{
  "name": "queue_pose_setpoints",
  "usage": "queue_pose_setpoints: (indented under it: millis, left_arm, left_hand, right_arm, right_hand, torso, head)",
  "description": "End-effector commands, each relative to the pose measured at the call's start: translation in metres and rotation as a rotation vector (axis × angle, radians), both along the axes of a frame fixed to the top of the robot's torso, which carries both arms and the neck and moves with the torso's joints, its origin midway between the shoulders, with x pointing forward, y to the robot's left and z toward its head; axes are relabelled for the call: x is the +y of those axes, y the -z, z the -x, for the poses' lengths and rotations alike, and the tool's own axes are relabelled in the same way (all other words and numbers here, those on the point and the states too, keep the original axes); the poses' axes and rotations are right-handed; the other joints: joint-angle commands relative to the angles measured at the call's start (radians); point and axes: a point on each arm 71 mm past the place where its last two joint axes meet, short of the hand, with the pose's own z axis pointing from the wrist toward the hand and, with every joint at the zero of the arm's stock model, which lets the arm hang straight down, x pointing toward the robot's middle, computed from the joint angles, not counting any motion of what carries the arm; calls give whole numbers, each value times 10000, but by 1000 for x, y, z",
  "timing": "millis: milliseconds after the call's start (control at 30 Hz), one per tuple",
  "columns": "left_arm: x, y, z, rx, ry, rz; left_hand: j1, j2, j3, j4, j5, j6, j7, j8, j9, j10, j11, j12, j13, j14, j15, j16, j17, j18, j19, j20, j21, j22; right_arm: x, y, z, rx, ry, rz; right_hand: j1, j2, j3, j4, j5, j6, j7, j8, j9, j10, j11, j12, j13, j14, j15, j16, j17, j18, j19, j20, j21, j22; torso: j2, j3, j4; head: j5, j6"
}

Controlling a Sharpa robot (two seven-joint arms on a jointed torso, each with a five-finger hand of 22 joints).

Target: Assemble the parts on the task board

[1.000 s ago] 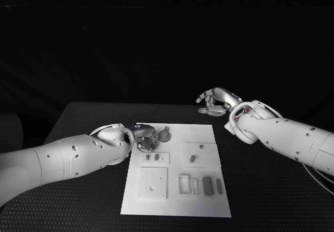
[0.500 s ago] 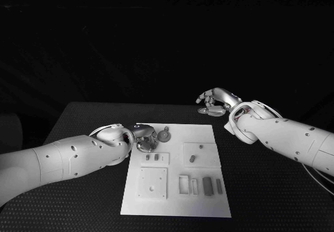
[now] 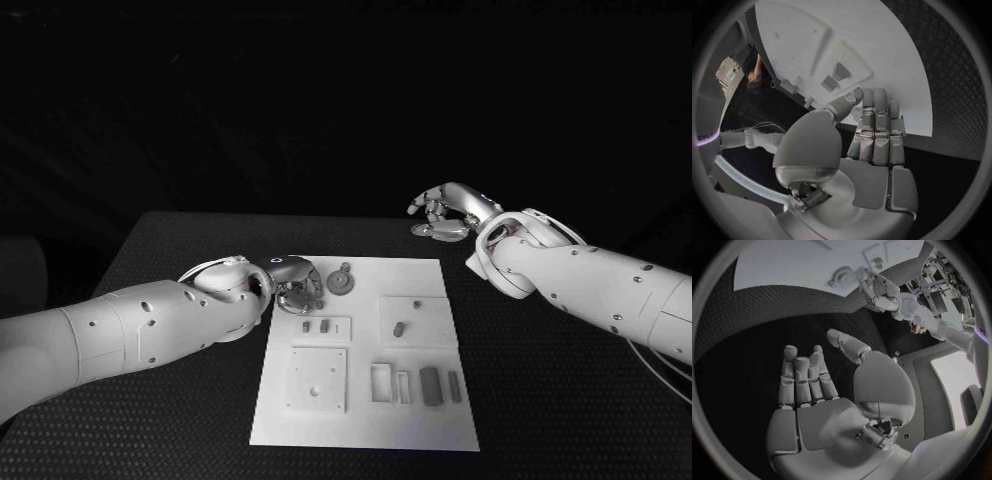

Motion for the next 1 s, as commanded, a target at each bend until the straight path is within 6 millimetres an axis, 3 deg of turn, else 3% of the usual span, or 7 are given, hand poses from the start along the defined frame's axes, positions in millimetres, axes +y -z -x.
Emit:
queue_pose_setpoints:
  millis: [33,367,467,667,733,867,1000]
  left_arm:
    - [5,-1,-1,-29,-213,47]
    - [30,-12,-15,215,-1415,1418]
    - [44,-22,-24,619,-2562,3251]
    - [63,-31,-30,1701,-4235,6842]
    - [68,-33,-30,2266,-4522,8340]
    - [71,-37,-27,2757,-4470,9952]
    - [72,-39,-26,2889,-4432,10554]
  left_hand:
    - [22,-66,-30,3,25,-82,7,-31,-9,64,-5,13,10,79,12,-2,14,-153,57,-172,52,201]
    - [29,-70,-1,32,33,45,151,92,55,-24,36,-61,34,-32,55,-64,49,-153,-5,-148,58,211]
    - [-1,-83,16,64,71,619,420,459,204,-647,290,-237,10,-101,83,-6,137,-153,-77,-107,154,244]
    - [-349,-176,-106,186,-62,659,507,536,254,-1195,514,-233,27,-275,123,35,220,-153,-105,-130,282,231]
    - [-561,-189,-199,246,-74,568,557,512,252,-1316,553,-211,56,-451,199,-55,189,-153,-225,-91,271,222]
    - [-863,-117,-378,319,-80,307,597,421,219,-1764,722,-244,13,-801,375,-349,47,-153,-448,24,208,206]
    - [-1204,-66,-780,297,-73,55,595,361,182,-2400,911,-228,-152,-1164,575,-752,-140,-137,-620,182,142,192]
  right_arm:
    - [0,0,0,62,-107,81]
    - [-12,3,-1,573,-70,-80]
    - [-17,5,0,869,-206,-102]
    - [-25,8,2,1341,-453,38]
    - [-28,11,4,1630,-586,250]
    - [-31,20,8,1816,-913,1366]
    - [-31,28,15,1620,-1173,2375]
  right_hand:
    - [-5,32,35,-10,-57,-27,24,5,-15,-22,-15,44,-10,-28,-60,-12,-10,61,-71,17,-44,15]
    - [25,26,23,-13,-604,40,-13,165,-2,-178,-9,-817,-733,-219,44,-887,-654,43,-565,226,-625,-177]
    - [55,83,75,-22,-978,7,-37,273,8,64,58,-2498,-2030,-170,365,-2270,-1757,-37,-1074,437,-1370,-458]
    - [166,196,23,-41,-1269,100,59,484,19,460,334,-5908,-4263,49,482,-3056,-2618,19,-1099,560,-1797,-502]
    - [159,222,-79,-48,-1349,104,28,542,10,826,450,-7250,-4983,383,383,-3108,-2797,61,-781,514,-1842,-533]
    - [80,402,-346,-1,-1279,119,29,639,-9,1833,387,-9013,-5642,1475,165,-3372,-3110,61,246,110,-1919,-775]
    - [158,453,-494,-38,-1439,210,-16,704,-22,2183,324,-9595,-5770,1970,138,-3327,-3061,61,672,-14,-1859,-794]
  torso:
    - [0,2,3]
    - [-5,8,12]
    - [-10,7,0]
    - [-8,15,-1]
    - [-9,20,-6]
    - [-7,12,-22]
    - [-11,2,2]
  head:
    - [-5,-8]
    - [-36,14]
    - [-83,44]
    - [-243,51]
    - [-339,32]
    - [-398,56]
    - [-477,43]
